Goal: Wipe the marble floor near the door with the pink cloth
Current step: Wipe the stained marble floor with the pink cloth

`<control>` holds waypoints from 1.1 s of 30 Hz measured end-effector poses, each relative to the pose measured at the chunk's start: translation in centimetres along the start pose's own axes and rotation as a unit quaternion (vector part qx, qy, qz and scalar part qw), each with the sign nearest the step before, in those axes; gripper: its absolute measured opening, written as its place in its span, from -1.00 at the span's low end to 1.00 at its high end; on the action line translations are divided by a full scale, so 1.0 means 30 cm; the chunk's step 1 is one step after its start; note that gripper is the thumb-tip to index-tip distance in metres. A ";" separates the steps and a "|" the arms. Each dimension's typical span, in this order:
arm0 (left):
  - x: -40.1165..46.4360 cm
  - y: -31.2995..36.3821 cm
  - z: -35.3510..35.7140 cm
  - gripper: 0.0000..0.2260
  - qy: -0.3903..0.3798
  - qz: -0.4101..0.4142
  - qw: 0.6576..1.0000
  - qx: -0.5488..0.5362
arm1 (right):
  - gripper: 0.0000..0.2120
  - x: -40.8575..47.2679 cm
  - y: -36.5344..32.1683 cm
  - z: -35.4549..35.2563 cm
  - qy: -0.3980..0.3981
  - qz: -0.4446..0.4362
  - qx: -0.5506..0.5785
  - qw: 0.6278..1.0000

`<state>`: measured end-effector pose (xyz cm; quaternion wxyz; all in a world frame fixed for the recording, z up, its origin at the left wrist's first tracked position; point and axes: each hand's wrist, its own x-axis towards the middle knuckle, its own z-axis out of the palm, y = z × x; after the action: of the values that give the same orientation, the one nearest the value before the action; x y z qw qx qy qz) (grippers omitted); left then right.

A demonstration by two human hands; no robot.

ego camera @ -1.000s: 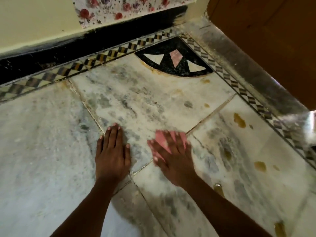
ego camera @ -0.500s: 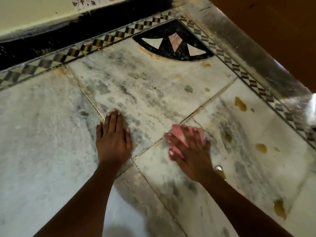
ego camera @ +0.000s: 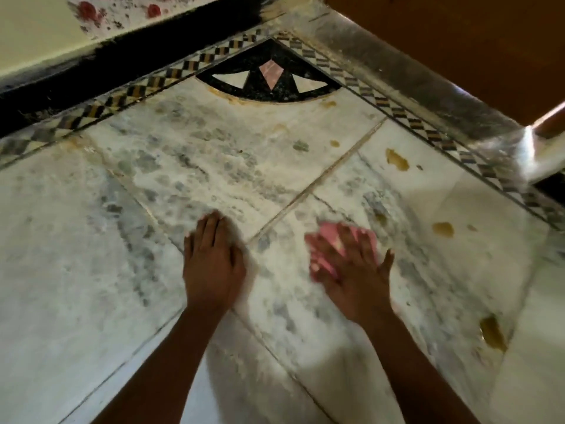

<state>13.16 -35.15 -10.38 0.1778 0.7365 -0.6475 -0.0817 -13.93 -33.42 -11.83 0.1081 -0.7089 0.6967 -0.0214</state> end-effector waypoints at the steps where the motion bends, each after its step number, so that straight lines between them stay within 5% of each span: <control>1: -0.020 0.048 0.041 -0.43 -0.001 0.019 1.000 0.003 | -0.37 0.054 0.042 0.003 0.017 0.039 -0.001 0.999; 5: -0.028 0.068 0.111 -0.45 0.018 0.034 0.997 0.067 | -0.39 0.229 -0.033 0.003 0.034 0.102 0.023 0.994; 11: -0.035 0.102 0.068 -0.41 -0.010 0.032 0.998 0.051 | -0.42 -0.189 -0.013 0.007 0.051 0.025 0.017 0.998; 17: -0.035 0.088 0.092 -0.43 0.010 0.043 0.998 0.040 | -0.40 0.079 0.069 -0.004 0.083 0.225 0.057 0.969; 22: -0.036 0.103 0.067 -0.44 -0.006 0.050 0.998 0.031 | -0.38 -0.229 -0.054 0.000 0.067 0.031 0.023 0.997; 26: -0.048 0.105 0.062 -0.46 -0.012 0.118 0.993 0.000 | -0.41 -0.366 0.131 0.000 0.044 0.114 0.018 0.992; 30: -0.050 0.083 0.079 -0.43 -0.020 0.190 0.981 -0.033 | -0.44 -0.071 0.168 0.020 0.150 0.261 0.026 0.953; 33: -0.084 0.106 0.055 -0.42 -0.045 0.217 0.975 -0.029 | -0.43 -0.139 0.035 0.013 0.094 0.155 0.023 0.983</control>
<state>9.26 -33.26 -11.00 0.1832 0.5685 -0.7967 -0.0925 -15.01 -29.24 -11.90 0.0604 -0.5846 0.8044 -0.0868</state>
